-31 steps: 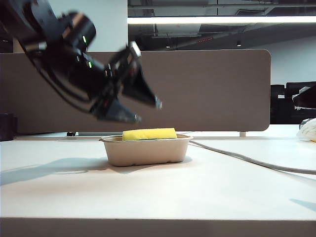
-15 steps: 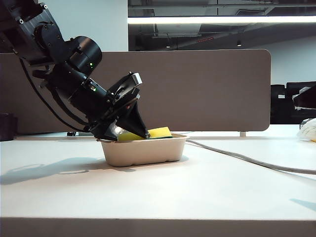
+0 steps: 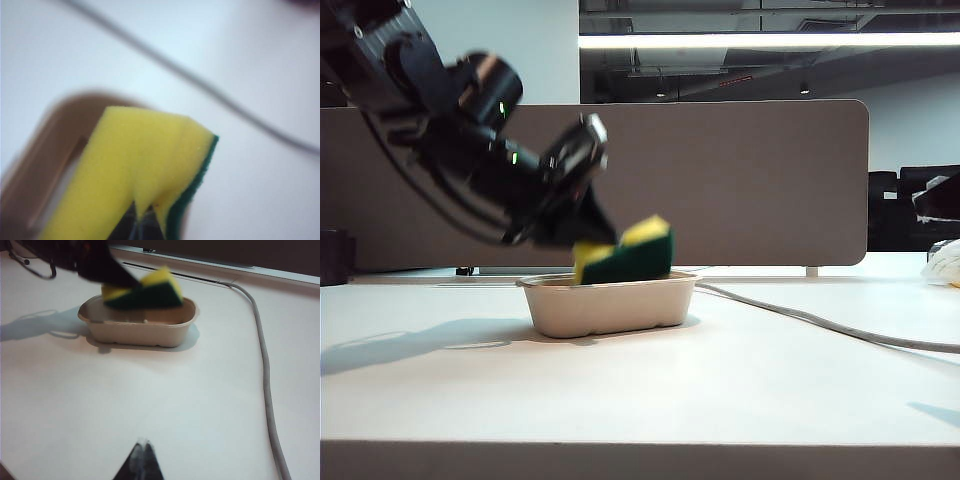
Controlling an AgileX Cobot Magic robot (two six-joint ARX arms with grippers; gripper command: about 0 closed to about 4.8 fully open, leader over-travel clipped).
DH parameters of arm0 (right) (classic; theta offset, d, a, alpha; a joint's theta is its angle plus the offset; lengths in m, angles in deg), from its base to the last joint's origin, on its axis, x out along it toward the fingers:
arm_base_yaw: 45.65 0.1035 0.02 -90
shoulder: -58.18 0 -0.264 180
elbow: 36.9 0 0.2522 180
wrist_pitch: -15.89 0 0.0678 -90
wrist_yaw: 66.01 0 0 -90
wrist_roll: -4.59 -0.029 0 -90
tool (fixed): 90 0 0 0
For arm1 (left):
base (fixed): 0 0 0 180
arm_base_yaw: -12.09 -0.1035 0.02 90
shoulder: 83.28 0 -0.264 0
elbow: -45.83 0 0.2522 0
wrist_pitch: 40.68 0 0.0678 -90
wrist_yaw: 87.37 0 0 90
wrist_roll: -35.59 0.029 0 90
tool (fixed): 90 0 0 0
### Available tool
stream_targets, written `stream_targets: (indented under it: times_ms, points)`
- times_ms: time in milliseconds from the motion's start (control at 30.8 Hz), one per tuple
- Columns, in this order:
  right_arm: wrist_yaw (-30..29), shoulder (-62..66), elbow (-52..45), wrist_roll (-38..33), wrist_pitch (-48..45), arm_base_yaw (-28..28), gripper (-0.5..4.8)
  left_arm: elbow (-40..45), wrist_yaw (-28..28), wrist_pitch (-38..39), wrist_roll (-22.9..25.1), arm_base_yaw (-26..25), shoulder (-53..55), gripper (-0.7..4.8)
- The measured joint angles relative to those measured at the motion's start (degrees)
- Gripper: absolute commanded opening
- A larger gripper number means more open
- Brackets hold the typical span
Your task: Take out the cleaning sponge from the paper lunch box and place it on the table.
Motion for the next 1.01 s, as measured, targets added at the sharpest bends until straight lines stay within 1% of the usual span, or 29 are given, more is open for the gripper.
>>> stream_targets:
  times_ms: [97,162,260,325,390,455,487,552,585,650,714,812,942,1007]
  points:
    - [0.0,0.0,0.0,0.0,0.0,0.0,-0.05,0.0,0.8,-3.8,-2.5,0.0,-3.3,-0.06]
    - [0.0,0.0,0.0,0.0,0.0,0.0,-0.05,0.0,0.8,-4.0,-2.9,0.0,-5.8,-0.06]
    - [0.0,0.0,0.0,0.0,0.0,0.0,-0.05,0.0,-1.4,0.7,-2.6,0.0,-10.3,-0.06]
    - [0.0,0.0,0.0,0.0,0.0,0.0,-0.05,-0.1,-5.1,6.3,-0.3,0.0,-13.8,-0.06]
    - [0.0,0.0,0.0,0.0,0.0,0.0,-0.05,-0.2,-11.8,13.8,3.5,0.1,-16.9,-0.06]
    - [0.0,0.0,0.0,0.0,0.0,0.0,-0.05,-0.1,-21.9,25.3,8.3,0.1,-20.6,-0.06]
    - [0.0,0.0,0.0,0.0,0.0,0.0,-0.05,0.0,-25.8,29.7,10.0,0.1,-22.0,-0.06]
    - [0.0,0.0,0.0,0.0,0.0,0.0,-0.05,1.0,-32.2,36.3,13.1,0.0,-25.0,-0.06]
    - [0.0,0.0,0.0,0.0,0.0,0.0,-0.05,1.8,-34.6,38.2,14.1,-0.1,-26.3,-0.06]
    - [0.0,0.0,0.0,0.0,0.0,0.0,-0.05,4.3,-37.5,38.6,14.8,0.0,-28.2,-0.06]
    - [0.0,0.0,0.0,0.0,0.0,0.0,-0.05,7.0,-38.6,38.4,14.9,0.0,-29.2,-0.06]
    - [0.0,0.0,0.0,0.0,0.0,0.0,-0.05,11.0,-38.4,36.6,13.7,0.0,-28.7,-0.06]
    - [0.0,0.0,0.0,0.0,0.0,0.0,-0.05,18.1,-35.3,30.0,9.4,0.1,-26.7,-0.06]
    - [0.0,0.0,0.0,0.0,0.0,0.0,-0.05,19.1,-34.8,28.3,8.0,0.2,-26.2,-0.03]
